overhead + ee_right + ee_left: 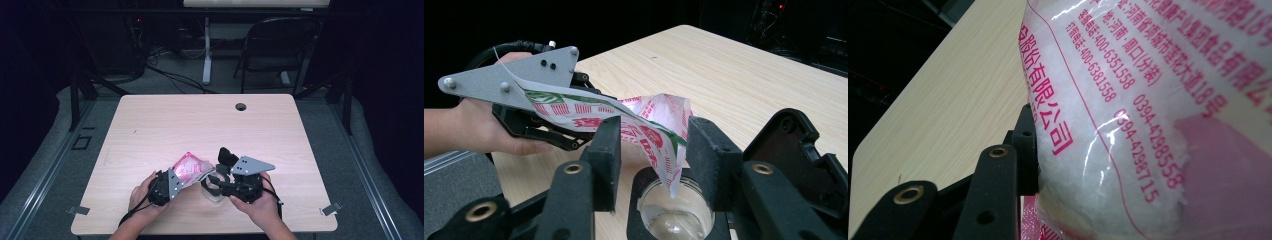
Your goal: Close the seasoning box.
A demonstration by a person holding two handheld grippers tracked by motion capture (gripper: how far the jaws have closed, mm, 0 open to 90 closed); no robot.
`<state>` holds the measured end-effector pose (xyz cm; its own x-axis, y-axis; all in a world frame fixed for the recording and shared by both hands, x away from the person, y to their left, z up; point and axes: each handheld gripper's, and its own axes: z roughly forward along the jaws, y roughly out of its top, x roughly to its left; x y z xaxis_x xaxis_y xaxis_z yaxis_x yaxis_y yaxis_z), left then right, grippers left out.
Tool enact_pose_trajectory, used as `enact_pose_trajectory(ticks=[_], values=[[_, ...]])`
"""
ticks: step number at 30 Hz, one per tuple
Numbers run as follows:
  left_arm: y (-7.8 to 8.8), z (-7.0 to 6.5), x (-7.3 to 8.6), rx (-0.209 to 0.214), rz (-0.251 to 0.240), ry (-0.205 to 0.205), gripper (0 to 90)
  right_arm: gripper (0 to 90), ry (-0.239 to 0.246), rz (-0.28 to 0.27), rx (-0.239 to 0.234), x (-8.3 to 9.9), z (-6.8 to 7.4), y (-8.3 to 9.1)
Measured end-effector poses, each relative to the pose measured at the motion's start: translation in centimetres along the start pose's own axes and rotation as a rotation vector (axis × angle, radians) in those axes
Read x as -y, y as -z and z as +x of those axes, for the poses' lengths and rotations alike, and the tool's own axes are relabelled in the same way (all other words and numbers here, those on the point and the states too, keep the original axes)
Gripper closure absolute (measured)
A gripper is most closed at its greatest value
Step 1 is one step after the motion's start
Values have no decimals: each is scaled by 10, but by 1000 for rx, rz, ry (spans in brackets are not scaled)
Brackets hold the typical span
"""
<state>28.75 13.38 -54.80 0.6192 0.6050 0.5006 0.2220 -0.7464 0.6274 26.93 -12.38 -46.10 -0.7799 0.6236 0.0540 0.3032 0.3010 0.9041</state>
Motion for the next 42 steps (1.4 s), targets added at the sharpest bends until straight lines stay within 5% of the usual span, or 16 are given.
enact_pose_trajectory(ticks=[11,28,42], values=[[0,-1,-1,-21,-2,-22,616,618,-16,2,-11,2,-3,-2],[1,-2,0,-72,3,-40,618,861,-25,45,-25,5,-3,-5],[3,-2,-1,-124,-5,-71,619,873,-29,51,-29,7,-4,-5]])
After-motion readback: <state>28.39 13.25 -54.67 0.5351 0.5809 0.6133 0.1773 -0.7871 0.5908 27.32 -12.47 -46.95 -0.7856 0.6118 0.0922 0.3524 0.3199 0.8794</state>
